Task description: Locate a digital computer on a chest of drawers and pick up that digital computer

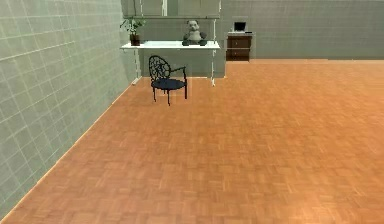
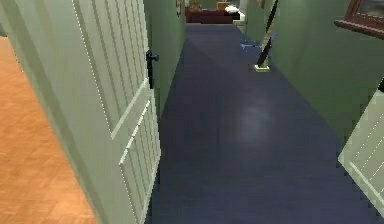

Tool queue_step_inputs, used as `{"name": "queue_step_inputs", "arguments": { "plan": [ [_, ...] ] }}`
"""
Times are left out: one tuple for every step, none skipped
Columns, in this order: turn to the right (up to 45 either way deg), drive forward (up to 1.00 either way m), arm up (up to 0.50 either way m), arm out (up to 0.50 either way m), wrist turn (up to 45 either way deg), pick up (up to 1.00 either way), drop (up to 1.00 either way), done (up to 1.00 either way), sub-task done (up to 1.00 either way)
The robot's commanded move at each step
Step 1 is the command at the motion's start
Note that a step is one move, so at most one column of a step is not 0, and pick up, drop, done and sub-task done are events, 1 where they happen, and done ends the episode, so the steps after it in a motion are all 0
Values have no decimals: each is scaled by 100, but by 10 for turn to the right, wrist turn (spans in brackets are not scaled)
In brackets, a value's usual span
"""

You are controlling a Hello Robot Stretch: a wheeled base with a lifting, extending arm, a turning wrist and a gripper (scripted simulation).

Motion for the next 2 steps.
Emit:
{"name": "queue_step_inputs", "arguments": {
  "plan": [
    [0, 65, 0, 0, 0, 0, 0, 0, 0],
    [210, 0, 0, 0, 0, 0, 0, 0, 0]
  ]
}}
